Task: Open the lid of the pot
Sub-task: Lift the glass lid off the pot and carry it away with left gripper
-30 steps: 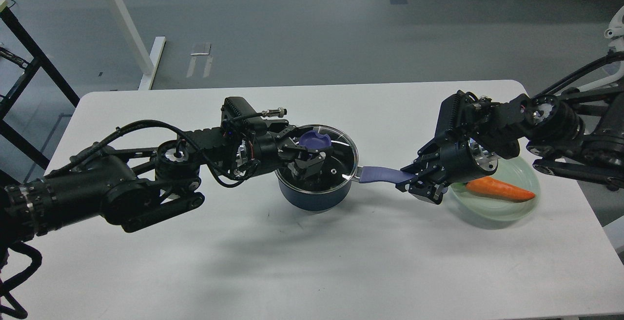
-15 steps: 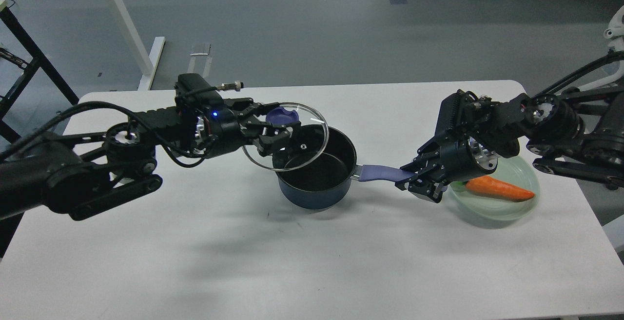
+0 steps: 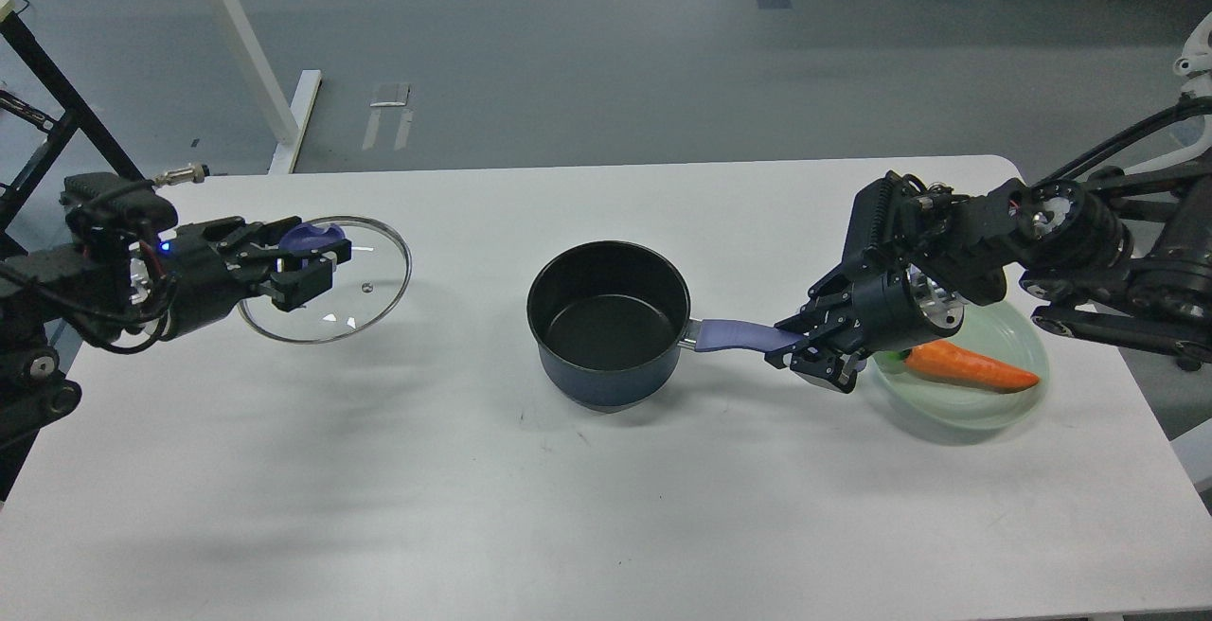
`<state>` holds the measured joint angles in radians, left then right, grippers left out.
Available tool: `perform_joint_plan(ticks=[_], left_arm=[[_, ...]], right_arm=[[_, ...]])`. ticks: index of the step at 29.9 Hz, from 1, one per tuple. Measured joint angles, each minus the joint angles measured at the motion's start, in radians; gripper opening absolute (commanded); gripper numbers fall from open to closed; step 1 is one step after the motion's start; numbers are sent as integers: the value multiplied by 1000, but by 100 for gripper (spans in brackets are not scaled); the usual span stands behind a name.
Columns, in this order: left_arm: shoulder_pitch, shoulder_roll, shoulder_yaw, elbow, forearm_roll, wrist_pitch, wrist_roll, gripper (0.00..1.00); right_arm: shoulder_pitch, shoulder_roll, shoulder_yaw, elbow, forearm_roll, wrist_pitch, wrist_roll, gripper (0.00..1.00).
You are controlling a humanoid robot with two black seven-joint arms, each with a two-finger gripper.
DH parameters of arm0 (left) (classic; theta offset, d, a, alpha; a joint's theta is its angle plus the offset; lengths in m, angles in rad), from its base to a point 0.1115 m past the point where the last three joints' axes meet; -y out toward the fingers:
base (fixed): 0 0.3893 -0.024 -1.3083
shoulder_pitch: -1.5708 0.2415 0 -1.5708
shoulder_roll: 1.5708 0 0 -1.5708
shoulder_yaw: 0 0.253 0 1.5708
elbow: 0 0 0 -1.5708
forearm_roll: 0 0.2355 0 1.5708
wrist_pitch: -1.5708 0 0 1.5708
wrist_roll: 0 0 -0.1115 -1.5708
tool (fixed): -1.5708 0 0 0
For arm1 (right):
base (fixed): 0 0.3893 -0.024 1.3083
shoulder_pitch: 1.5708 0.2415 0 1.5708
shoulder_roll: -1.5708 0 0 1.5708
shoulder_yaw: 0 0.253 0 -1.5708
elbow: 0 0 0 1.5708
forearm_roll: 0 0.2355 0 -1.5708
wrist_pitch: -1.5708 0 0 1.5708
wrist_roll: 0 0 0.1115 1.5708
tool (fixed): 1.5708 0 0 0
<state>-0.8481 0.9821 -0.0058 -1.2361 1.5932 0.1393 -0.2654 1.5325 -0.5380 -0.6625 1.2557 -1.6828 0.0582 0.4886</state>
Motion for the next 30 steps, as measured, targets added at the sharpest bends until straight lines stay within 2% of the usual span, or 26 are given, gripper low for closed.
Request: perform_joint_plan(ticks=[8,16,17,22,24,27,30], left_arm=[[64,-54,71,130,-5,96,-3,48],[67,-114,118,231,-7,128,-20,52],[68,-116,118,236,-7,128,-22,54],[70,-125,119,246,-7,134,-23,76],[70,-126,119,246,-7,145,-23,79],[70,-126,119,247,-6,158,-23,84],[70,-126,120,246,-3,161,-28,90]], right_arm=[[0,0,0,1,0,0,0,23],[-1,-1,0,1,0,0,0,23],[-2,-1,0,1,0,0,0,23],[-3,0,2,1,0,0,0,24],[-3,0,3,1,0,0,0,25],[-3,1,3,-1,0,0,0,32],[-4,1,3,-4,-1,0,0,49]])
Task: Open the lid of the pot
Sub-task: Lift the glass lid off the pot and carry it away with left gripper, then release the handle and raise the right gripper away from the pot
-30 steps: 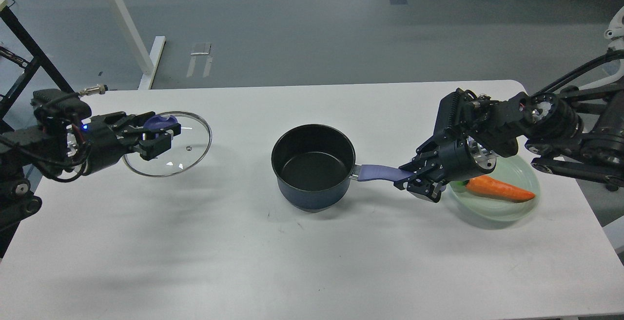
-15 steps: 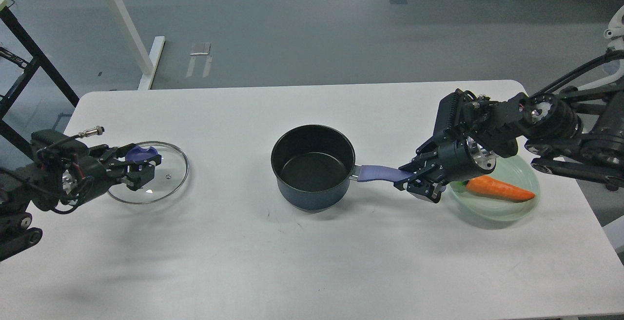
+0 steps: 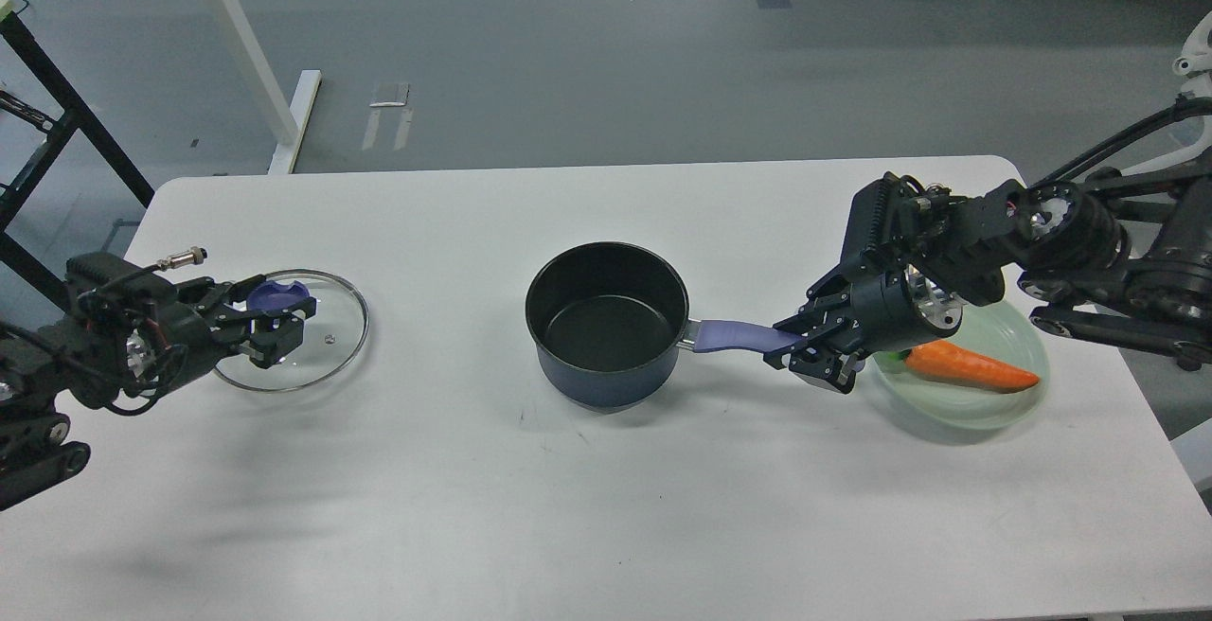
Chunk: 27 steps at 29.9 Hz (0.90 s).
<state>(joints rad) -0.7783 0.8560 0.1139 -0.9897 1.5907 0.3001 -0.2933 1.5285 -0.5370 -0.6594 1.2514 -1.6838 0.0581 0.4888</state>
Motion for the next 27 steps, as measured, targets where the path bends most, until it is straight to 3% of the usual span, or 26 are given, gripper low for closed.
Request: perform_joint_plan(ticks=[3,14,17,27], left_arm=[[-3,0,0,-3,0,0,-13,95],[-13,9,-2,-13,-27,-4,-27,98],[-13,8,-2,-13,-27,-4,-35,98],[-1,-8,0,-2,-28,0,-33,98]], right_arm=[[-2,-4,2,-2,0,-18,0,60],[-12,-27,40,0,5,-66,0,82],[-12,-53,94,0,36,-83,0,97],[-17,-181,300,-3,290,-88,0,98]])
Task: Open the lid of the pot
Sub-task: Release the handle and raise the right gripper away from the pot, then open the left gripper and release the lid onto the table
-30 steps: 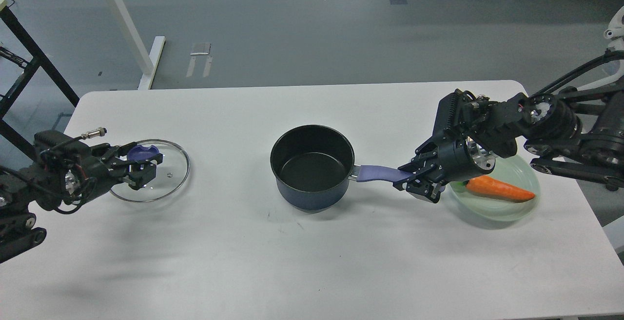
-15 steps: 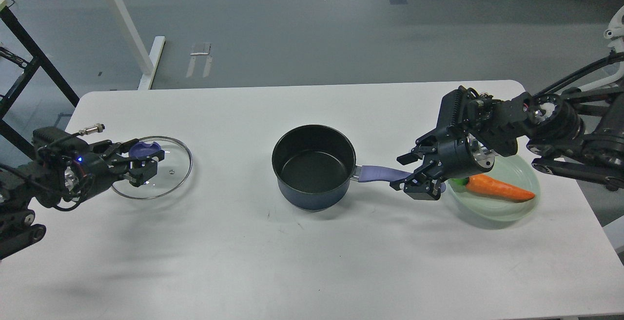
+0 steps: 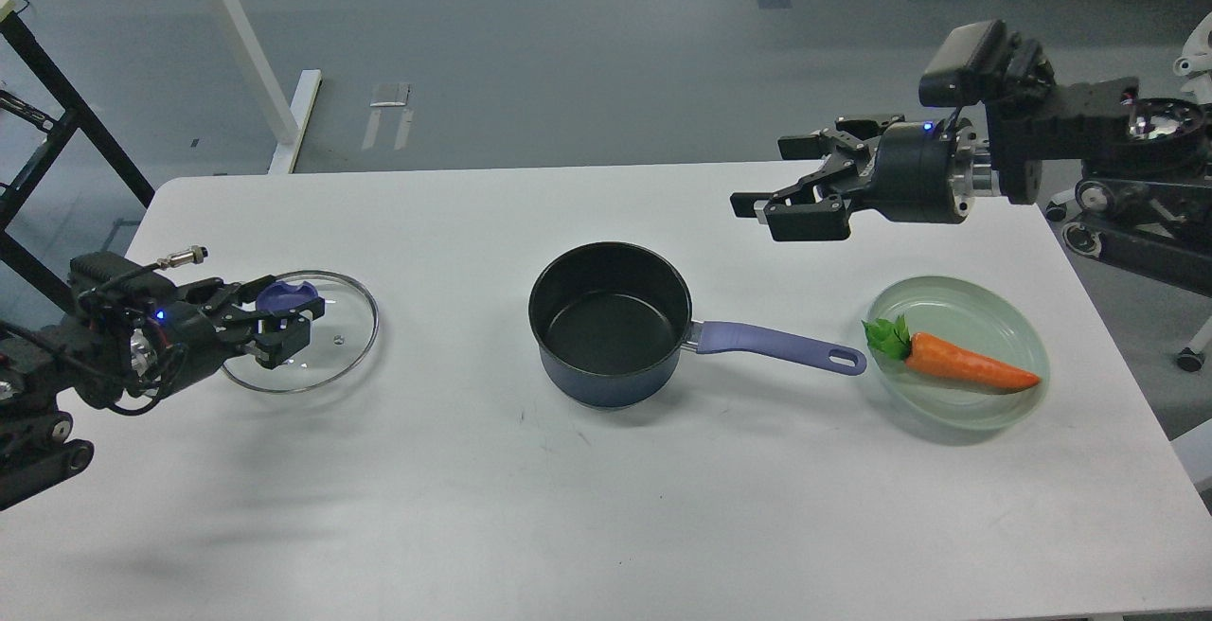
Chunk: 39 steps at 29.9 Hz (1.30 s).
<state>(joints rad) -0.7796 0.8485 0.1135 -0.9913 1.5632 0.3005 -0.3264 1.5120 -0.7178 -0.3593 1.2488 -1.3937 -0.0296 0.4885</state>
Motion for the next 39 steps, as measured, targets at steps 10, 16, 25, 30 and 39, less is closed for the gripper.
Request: perform_joint_plan(ticks=[10,16,25,30,39], left_arm=[[2,-13,8,2,2,0,-3,50],[1,-16,51,2,4,1,-5,49],[-5,-27,51,-1,-1,3,-1,91],[-8,-28,40,-4,-8,3,-3,96],[-44,-13,-18,-10,-323,-7,-13,99]], right_arm=[[-70,-89,135,-17,8,0,0,98],[-149,-97,232,-58,60,-3,0,98],[-180,-123,266,-84,160,-7,0,98],[-181,-126,267,-100,287,-7,0,98],[-202,-144,271,-107,522,-32,0,98]])
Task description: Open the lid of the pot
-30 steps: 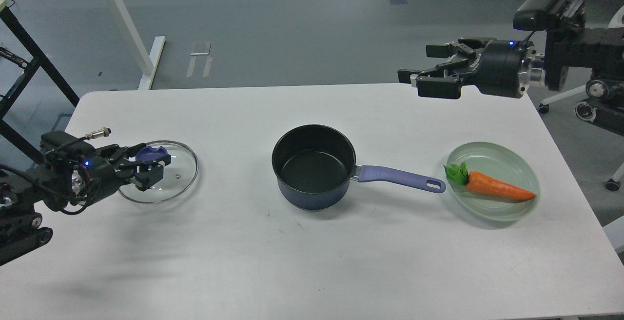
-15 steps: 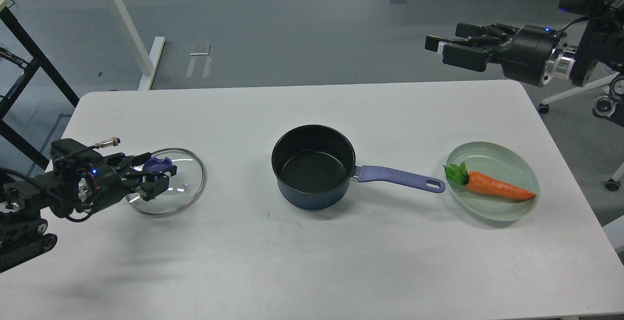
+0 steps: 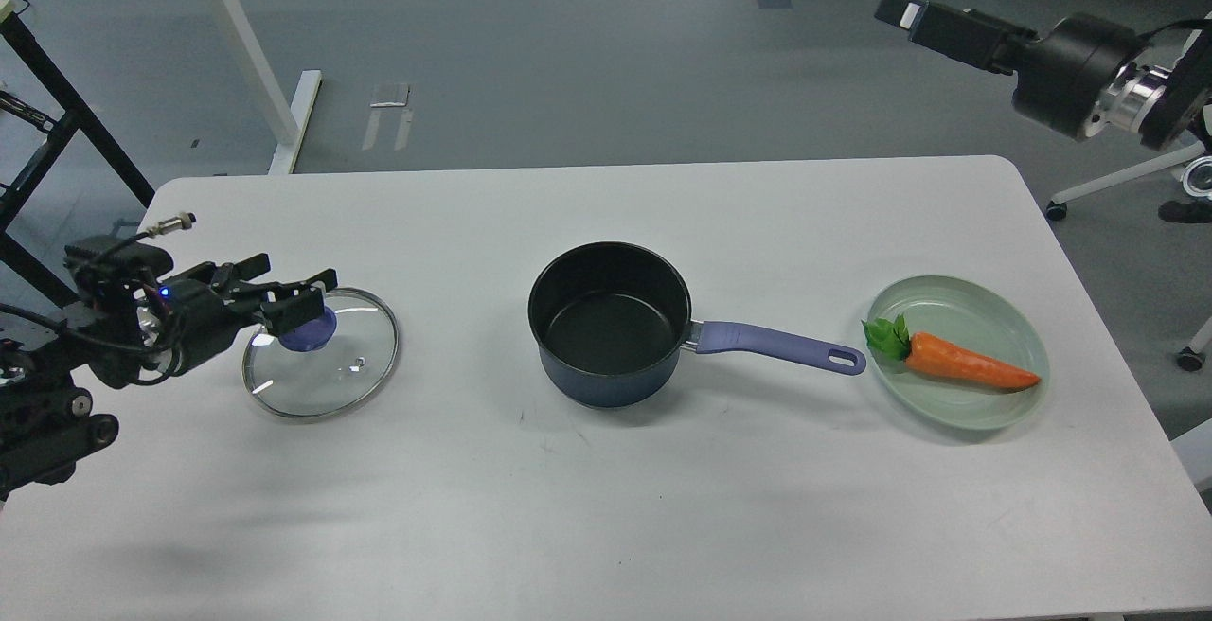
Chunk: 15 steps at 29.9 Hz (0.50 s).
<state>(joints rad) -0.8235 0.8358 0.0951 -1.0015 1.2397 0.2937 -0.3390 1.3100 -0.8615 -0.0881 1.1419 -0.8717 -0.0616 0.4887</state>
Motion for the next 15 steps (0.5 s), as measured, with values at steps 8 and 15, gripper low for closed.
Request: perform_joint_plan(ticks=[8,15], left_arm=[[-96,9,-11,3,-480,-17,-1,99],[-111,-89,-125,44,-862,-22,1,99]], right_arm=[[-76,12,44,-7,363,-49,0,100],[-223,60,223,-29,562,-51,0,100]])
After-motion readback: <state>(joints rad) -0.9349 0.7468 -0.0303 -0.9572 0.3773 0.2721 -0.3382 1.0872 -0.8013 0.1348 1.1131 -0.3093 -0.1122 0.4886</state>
